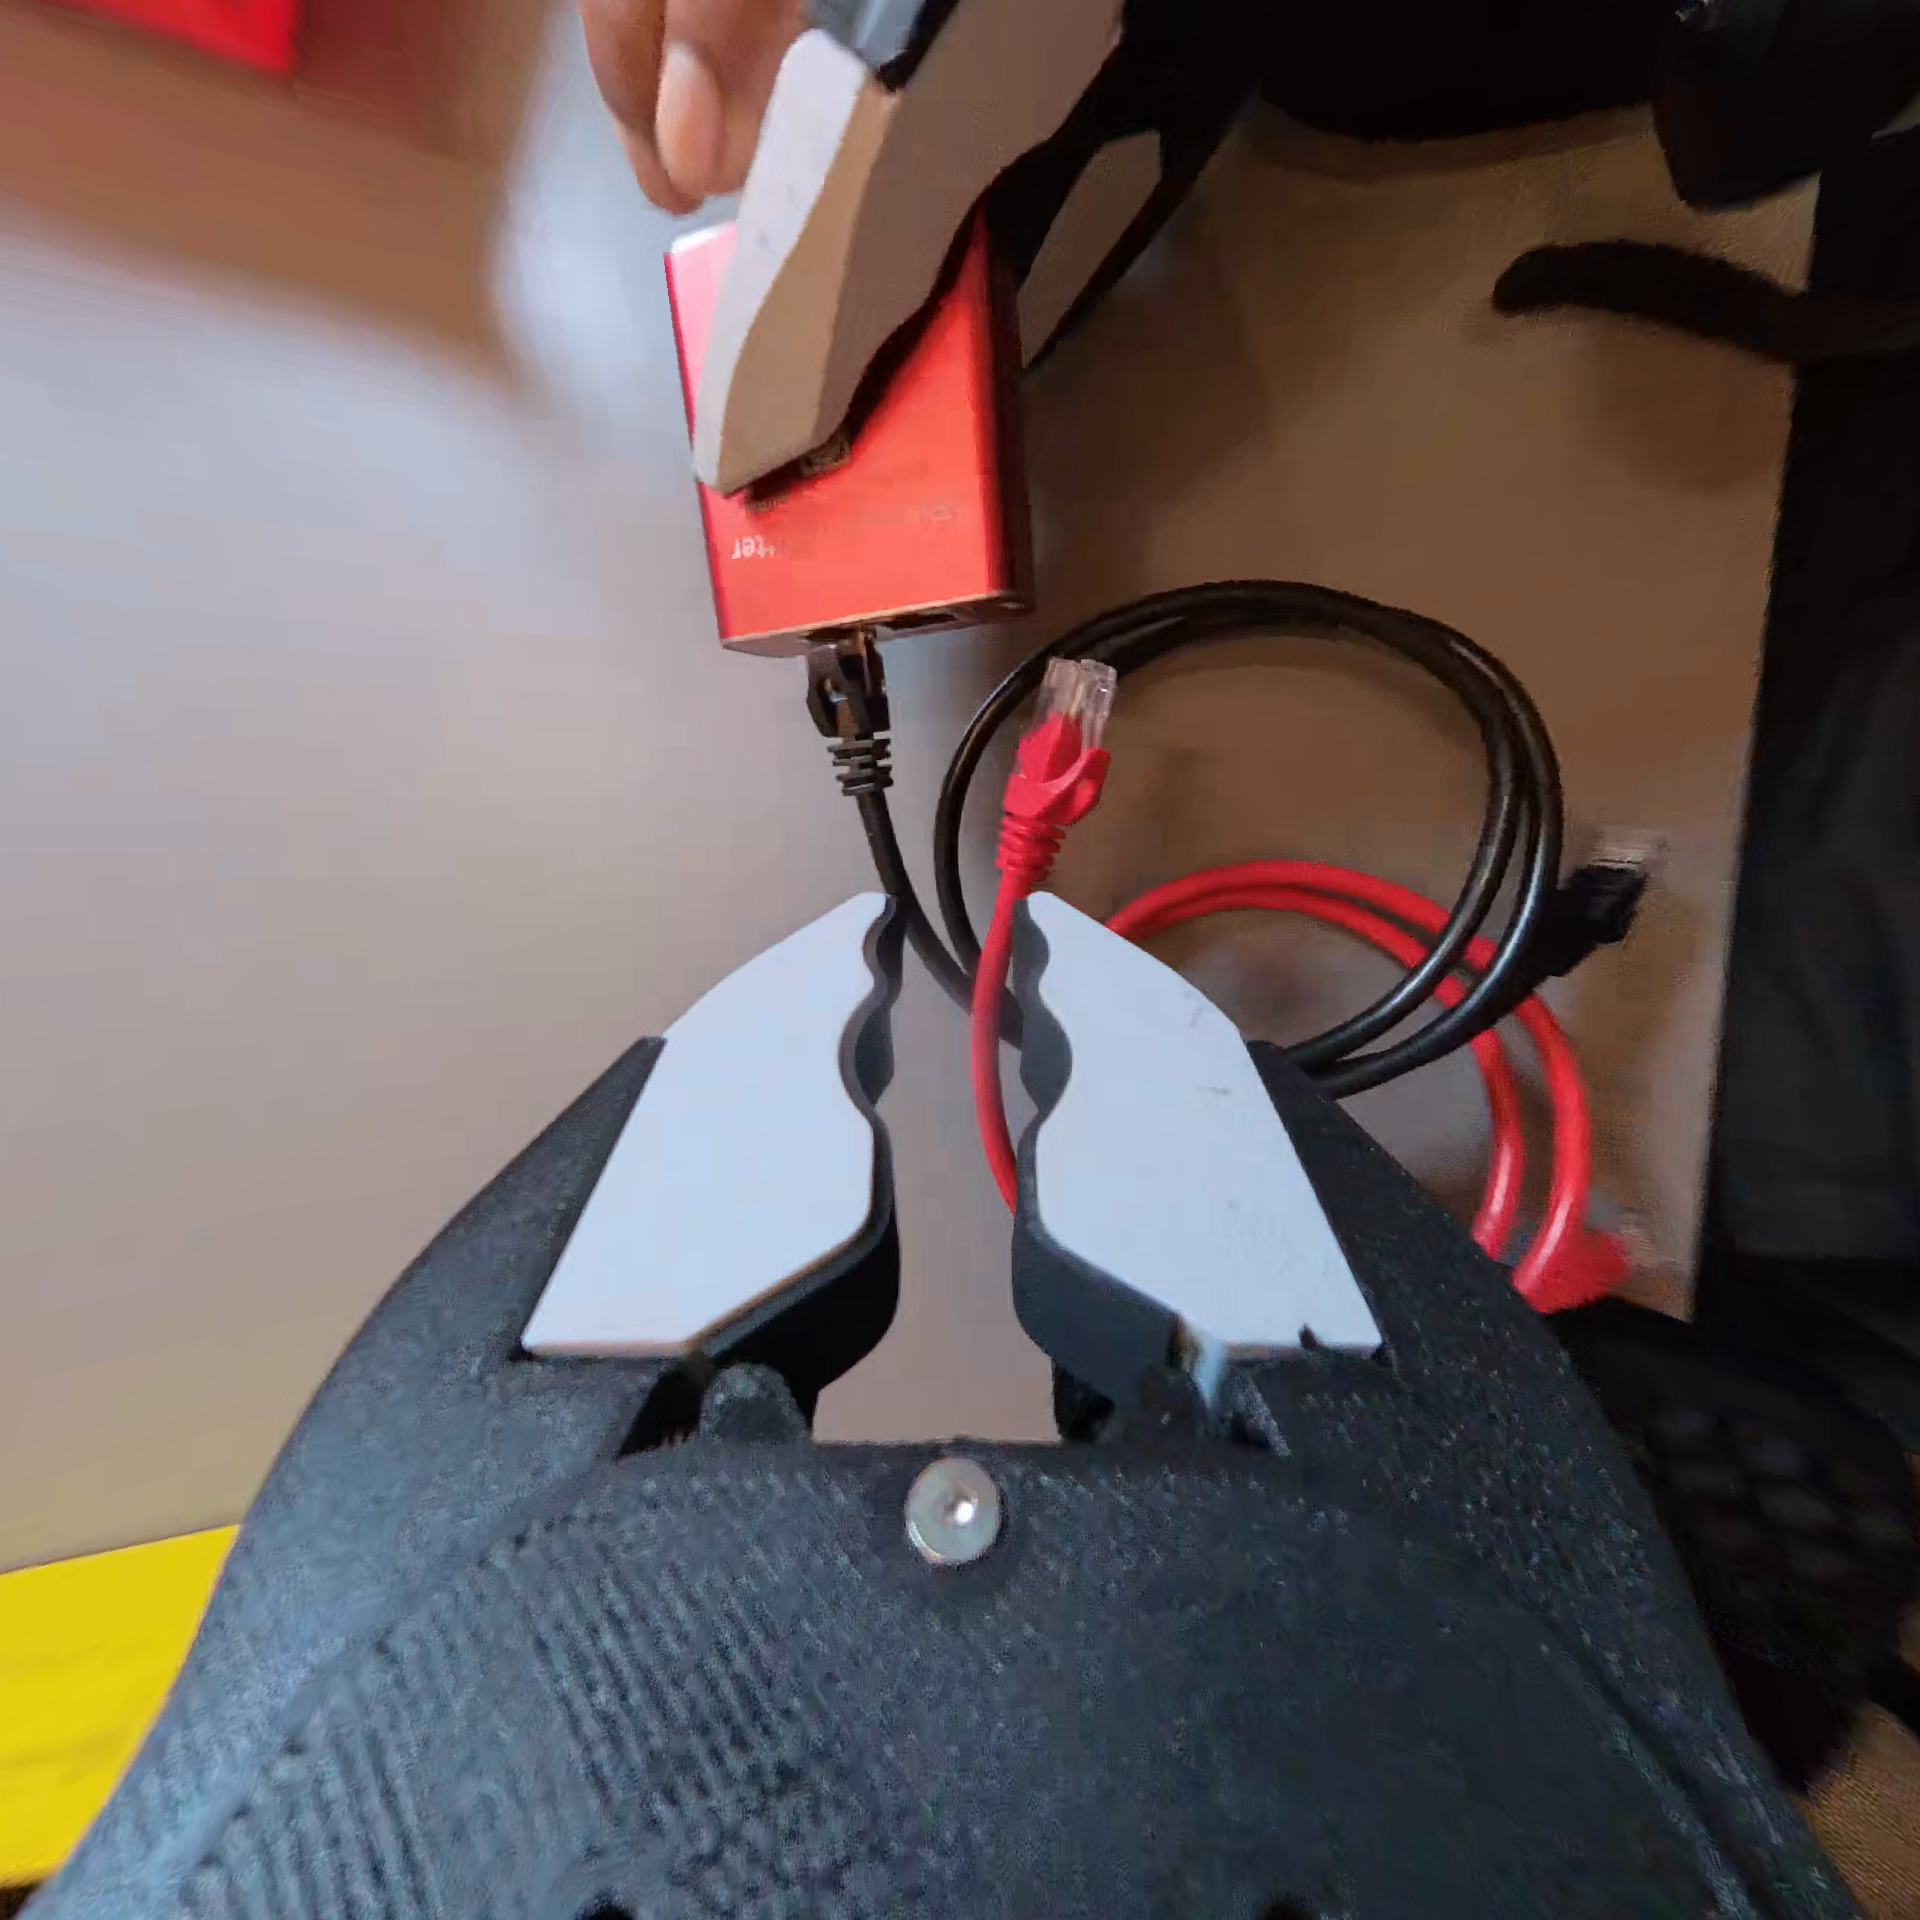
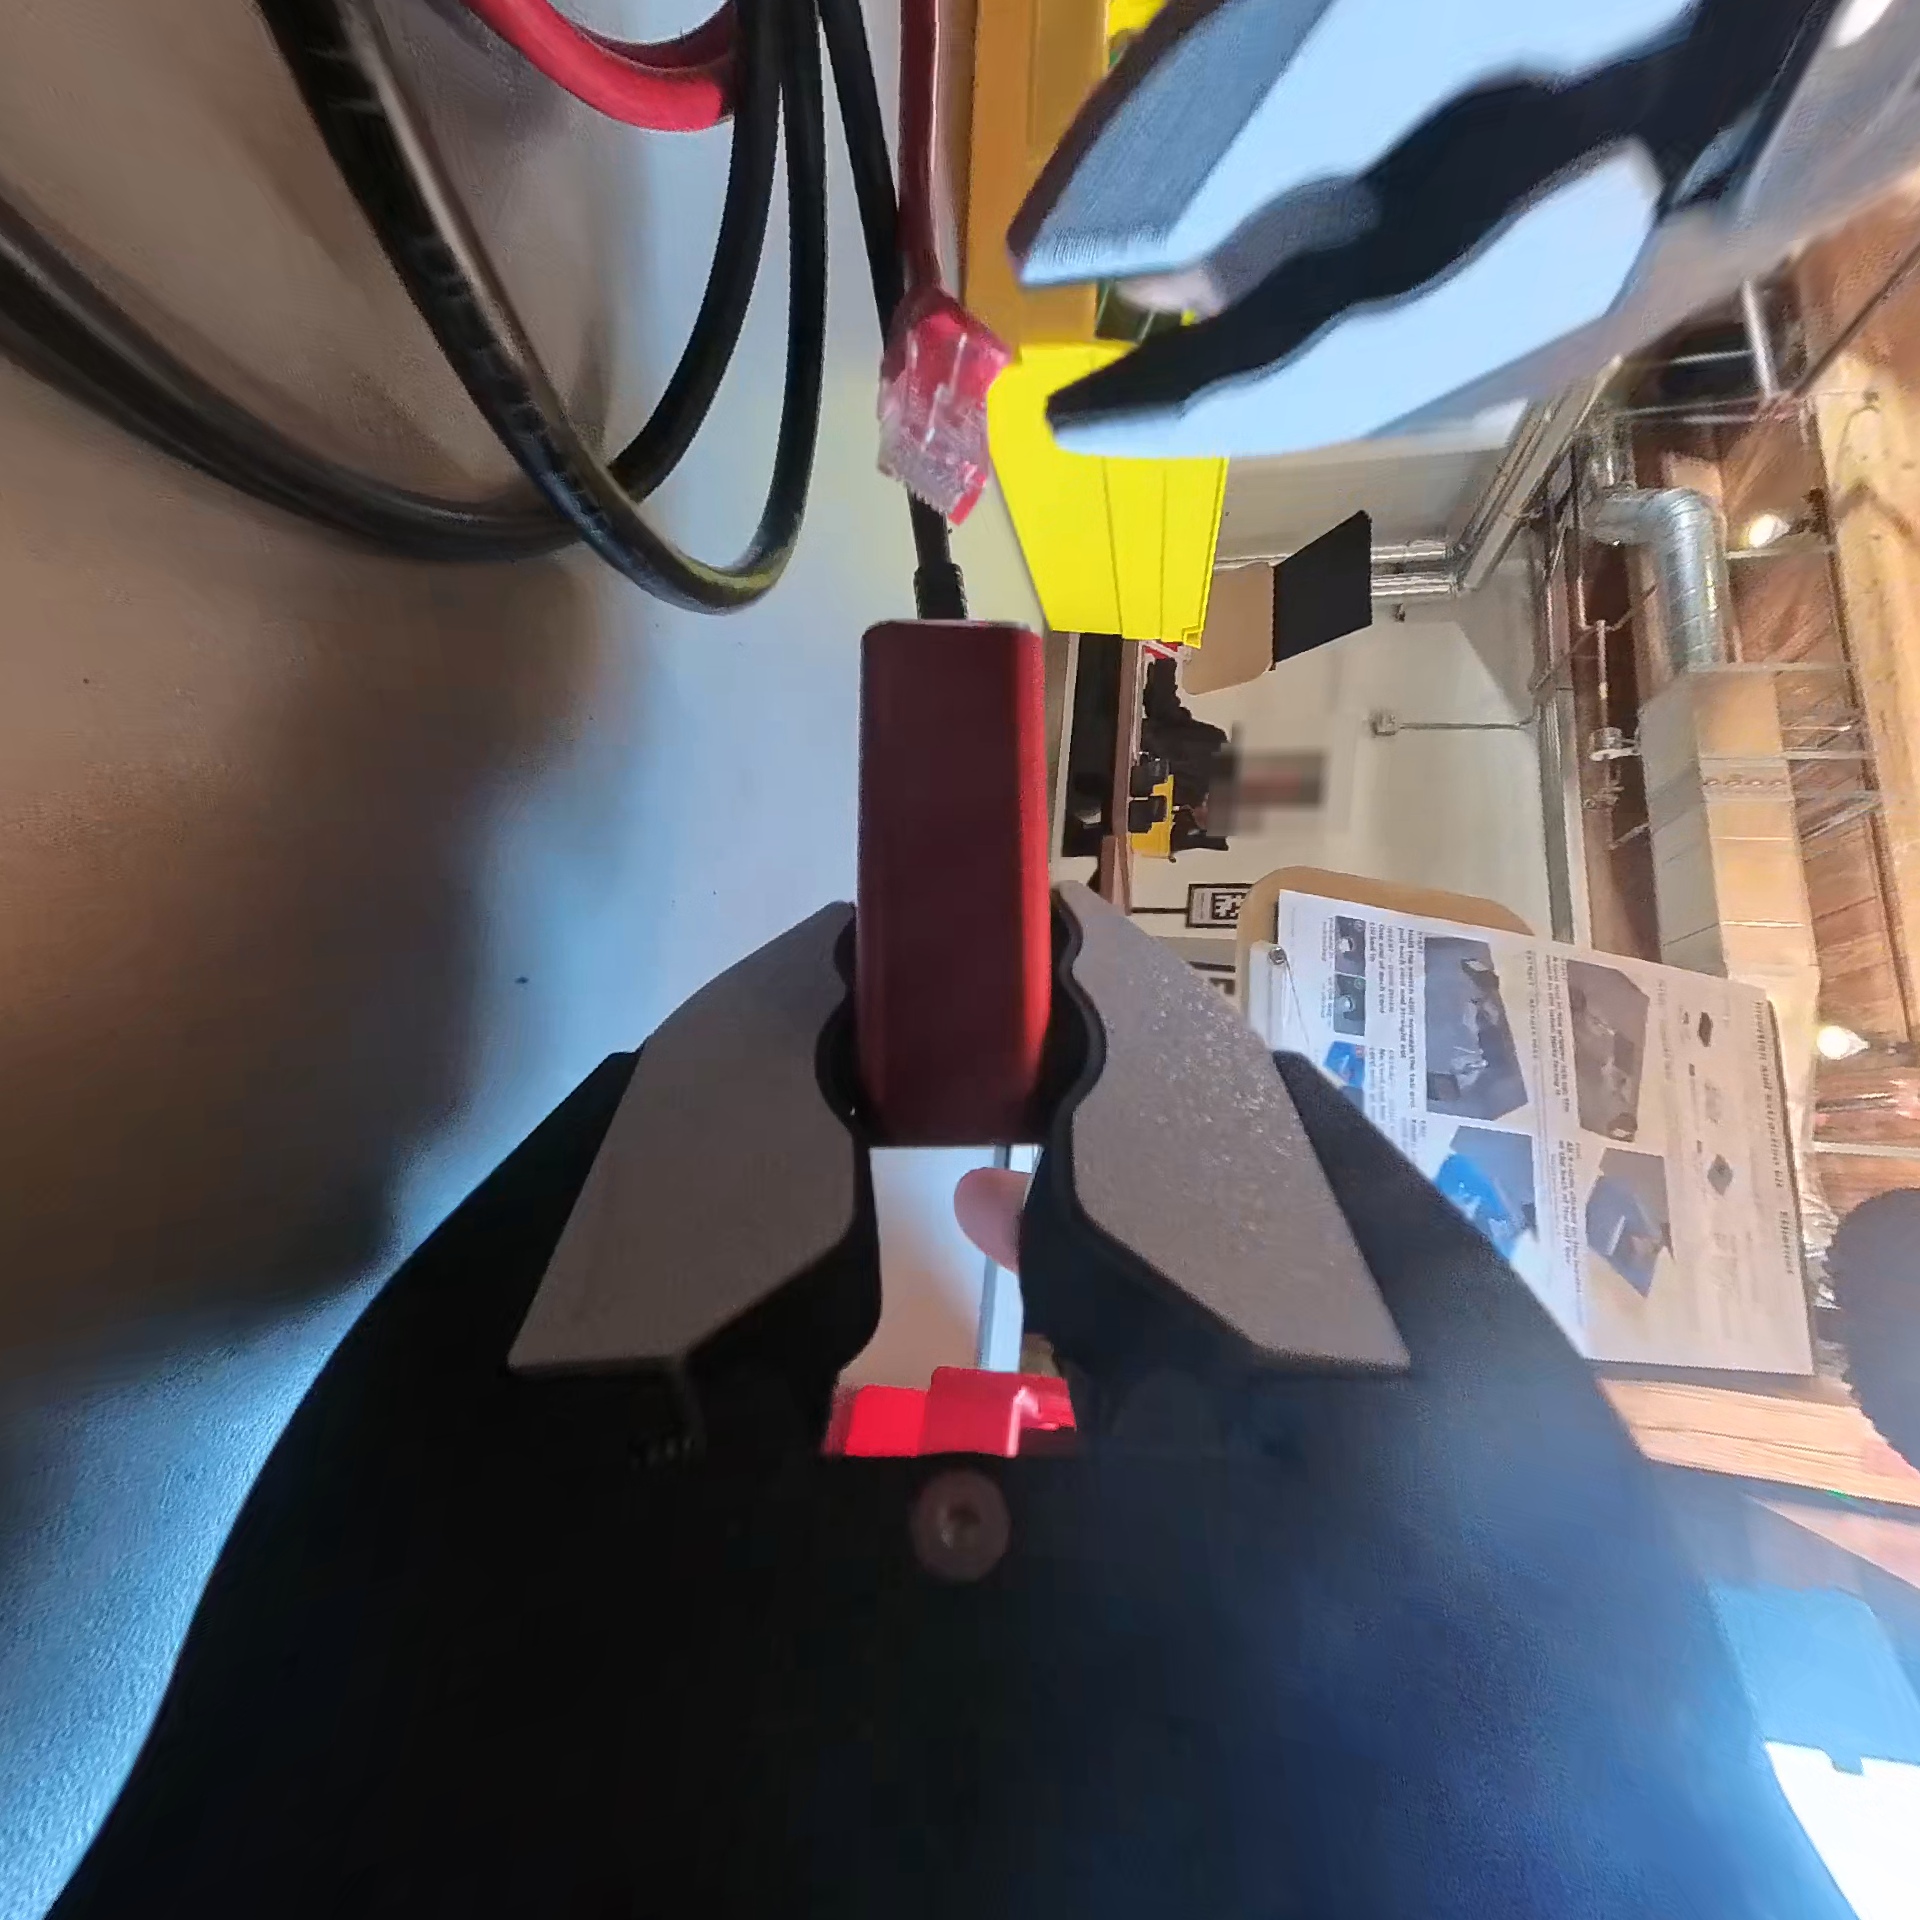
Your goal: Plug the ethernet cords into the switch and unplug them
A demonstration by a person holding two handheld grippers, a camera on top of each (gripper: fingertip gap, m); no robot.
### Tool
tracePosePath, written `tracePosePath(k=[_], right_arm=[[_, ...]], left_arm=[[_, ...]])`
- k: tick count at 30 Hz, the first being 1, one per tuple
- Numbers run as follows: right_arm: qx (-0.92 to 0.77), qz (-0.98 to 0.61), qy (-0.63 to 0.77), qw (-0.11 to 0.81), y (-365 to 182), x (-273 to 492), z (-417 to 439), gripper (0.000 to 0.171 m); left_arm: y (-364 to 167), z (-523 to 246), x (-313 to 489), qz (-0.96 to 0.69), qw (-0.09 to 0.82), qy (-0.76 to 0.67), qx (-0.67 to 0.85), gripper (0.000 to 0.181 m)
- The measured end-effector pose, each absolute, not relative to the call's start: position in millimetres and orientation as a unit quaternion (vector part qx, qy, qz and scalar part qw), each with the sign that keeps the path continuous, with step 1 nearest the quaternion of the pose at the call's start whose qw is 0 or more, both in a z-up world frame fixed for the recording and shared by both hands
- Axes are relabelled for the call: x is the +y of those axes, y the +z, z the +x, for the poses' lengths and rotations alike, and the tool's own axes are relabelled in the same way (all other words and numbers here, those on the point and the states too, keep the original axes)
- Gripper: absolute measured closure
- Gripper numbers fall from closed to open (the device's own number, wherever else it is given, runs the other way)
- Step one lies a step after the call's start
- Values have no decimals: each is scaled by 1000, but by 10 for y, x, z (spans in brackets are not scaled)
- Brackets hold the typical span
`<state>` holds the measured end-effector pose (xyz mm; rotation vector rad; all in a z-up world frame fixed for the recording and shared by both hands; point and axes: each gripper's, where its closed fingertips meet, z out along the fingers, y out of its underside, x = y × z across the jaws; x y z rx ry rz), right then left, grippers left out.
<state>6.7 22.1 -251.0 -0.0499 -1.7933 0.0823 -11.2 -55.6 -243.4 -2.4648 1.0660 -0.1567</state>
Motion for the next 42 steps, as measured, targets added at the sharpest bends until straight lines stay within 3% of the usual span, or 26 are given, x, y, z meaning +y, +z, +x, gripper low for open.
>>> tracePosePath(k=[1,9,19,29,38,42], right_arm=[[-782,-25,37,621,-2516,232,62,142],[-787,-32,39,615,-2538,244,35,142],[-787,-41,37,614,-2532,288,17,142],[-787,-42,36,614,-2533,293,-5,142],[-787,-49,34,614,-2544,323,-21,142],[-785,-47,38,617,-2531,309,-20,142]], left_arm=[[-2419,-114,-573,-883,251,-29,396,161],[-2544,-228,-716,-826,375,133,399,161],[-2540,-35,-495,-721,409,263,493,161],[-2604,15,-418,-719,385,267,513,164],[-2531,-57,-366,-682,462,325,464,168],[-2589,4,-415,-719,437,262,472,170]])
